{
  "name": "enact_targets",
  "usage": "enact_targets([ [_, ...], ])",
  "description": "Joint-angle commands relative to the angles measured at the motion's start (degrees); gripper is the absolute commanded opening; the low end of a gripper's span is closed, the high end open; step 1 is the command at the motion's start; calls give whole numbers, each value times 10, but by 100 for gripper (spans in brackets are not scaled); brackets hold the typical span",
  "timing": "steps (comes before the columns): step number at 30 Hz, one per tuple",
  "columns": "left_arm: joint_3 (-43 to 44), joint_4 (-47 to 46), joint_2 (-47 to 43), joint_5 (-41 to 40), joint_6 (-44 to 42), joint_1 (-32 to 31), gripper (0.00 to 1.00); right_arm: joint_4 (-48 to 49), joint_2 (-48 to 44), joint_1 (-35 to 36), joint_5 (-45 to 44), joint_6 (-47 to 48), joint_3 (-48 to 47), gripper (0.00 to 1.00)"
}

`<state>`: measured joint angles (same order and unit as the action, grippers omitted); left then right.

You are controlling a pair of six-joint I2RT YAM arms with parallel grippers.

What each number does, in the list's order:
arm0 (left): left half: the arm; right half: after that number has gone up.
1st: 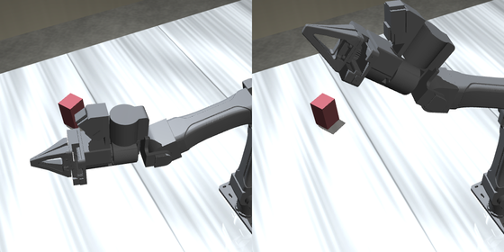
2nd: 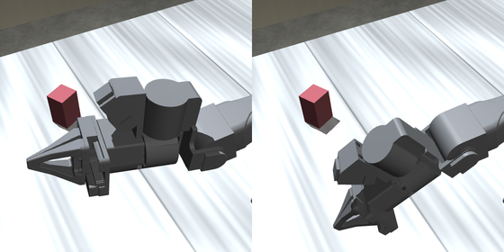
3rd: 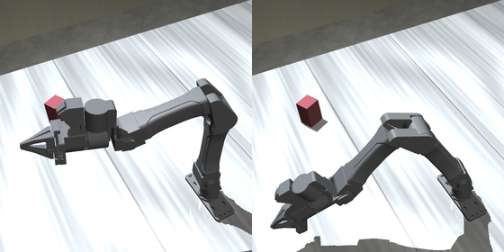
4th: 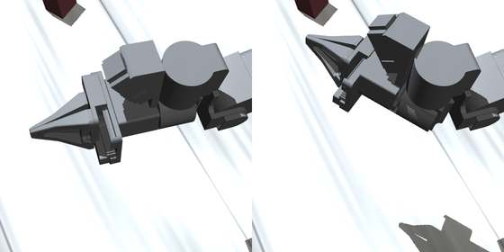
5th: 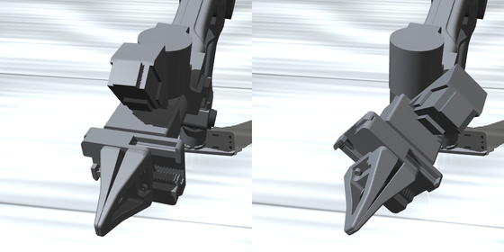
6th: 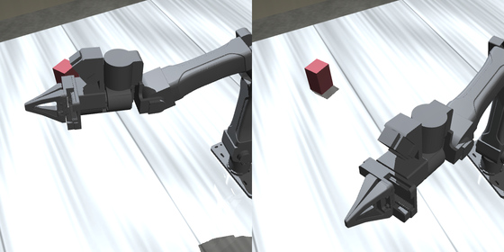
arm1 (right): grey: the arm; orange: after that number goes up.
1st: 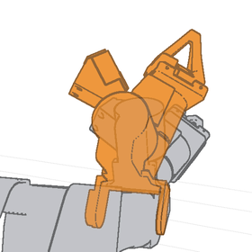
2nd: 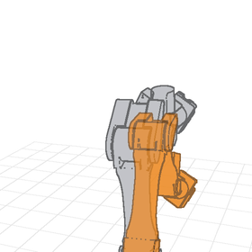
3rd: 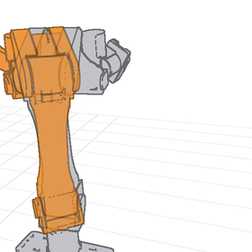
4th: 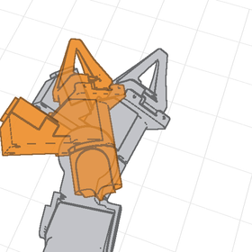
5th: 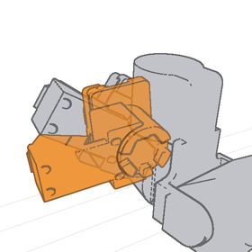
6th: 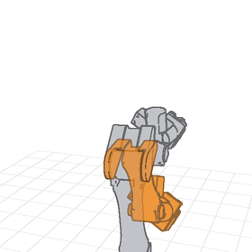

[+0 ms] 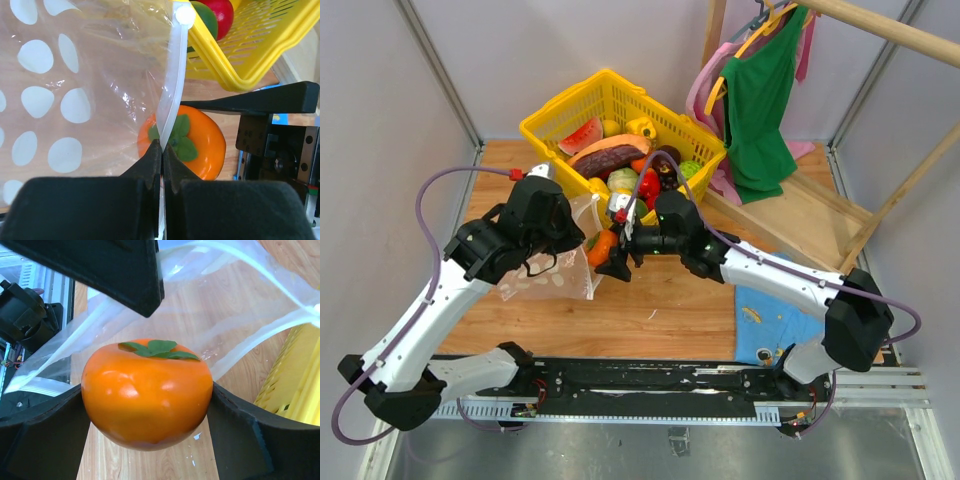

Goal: Place the food in the zip-top bag and seal the zipper
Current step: Place the fake fruit in the zipper food storage bag.

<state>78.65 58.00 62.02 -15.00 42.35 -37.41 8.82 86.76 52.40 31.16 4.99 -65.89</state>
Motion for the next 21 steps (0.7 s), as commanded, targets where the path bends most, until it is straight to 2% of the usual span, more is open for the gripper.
enact_targets([
  [1,-2,-10,-30,13,-8,3,0,59,-46,10,-23,13,20,62],
  [6,-6,4,-37,15,-3,3,0,68,-80,9,-1,23,22,62],
  [14,-26,-21,-57,62,-11,3,0,65,-87,12,59,91,33,62],
  [21,-27,-17,-57,77,-14,3,0,9,-85,22,74,194,22,65],
])
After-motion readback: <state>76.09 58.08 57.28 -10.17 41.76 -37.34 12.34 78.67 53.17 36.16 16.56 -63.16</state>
